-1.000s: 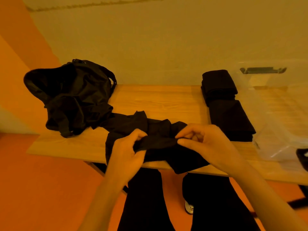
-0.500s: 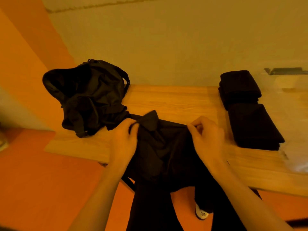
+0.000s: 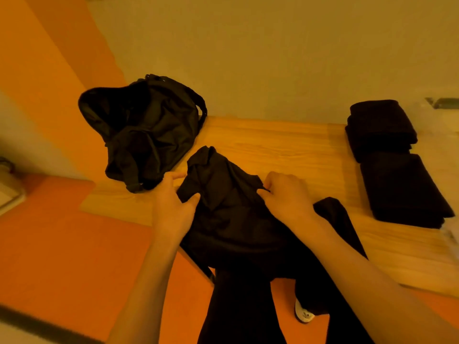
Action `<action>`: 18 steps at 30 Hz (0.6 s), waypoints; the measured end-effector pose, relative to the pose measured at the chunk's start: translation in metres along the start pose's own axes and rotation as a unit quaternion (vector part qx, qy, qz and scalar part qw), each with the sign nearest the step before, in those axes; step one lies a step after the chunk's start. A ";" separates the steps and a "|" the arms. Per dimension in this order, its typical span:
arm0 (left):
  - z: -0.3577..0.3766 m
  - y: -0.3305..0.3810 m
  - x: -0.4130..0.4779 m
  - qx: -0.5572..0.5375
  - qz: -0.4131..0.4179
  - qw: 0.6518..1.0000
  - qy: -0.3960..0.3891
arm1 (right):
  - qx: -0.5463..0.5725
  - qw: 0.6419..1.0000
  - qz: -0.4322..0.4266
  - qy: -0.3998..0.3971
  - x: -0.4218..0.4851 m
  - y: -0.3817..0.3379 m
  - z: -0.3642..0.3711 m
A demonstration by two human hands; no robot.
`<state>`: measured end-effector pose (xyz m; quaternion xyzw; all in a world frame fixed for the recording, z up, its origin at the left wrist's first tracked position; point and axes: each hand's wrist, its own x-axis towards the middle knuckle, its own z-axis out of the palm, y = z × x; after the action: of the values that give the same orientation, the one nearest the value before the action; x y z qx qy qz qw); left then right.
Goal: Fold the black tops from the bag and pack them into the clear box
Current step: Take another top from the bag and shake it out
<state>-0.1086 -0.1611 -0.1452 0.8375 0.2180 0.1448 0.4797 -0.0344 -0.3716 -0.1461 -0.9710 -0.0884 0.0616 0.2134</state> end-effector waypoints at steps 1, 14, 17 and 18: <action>-0.006 -0.004 -0.002 0.047 0.025 0.999 0.011 | 0.009 1.000 -0.004 0.020 -0.005 0.004 -0.001; 0.013 -0.016 0.007 0.291 0.087 0.952 -0.043 | -0.065 0.993 0.073 0.062 -0.001 0.004 -0.004; 0.023 -0.015 0.016 0.196 0.118 0.972 -0.062 | -0.044 0.995 0.062 0.063 0.023 0.005 0.009; 0.023 -0.014 0.017 0.152 0.118 0.980 -0.049 | -0.021 0.996 0.054 0.073 0.026 0.008 0.010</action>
<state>-0.0871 -0.1630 -0.1684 0.9265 0.1131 0.1245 0.3367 -0.0089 -0.3696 -0.1607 -0.9805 -0.0209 0.0001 0.1954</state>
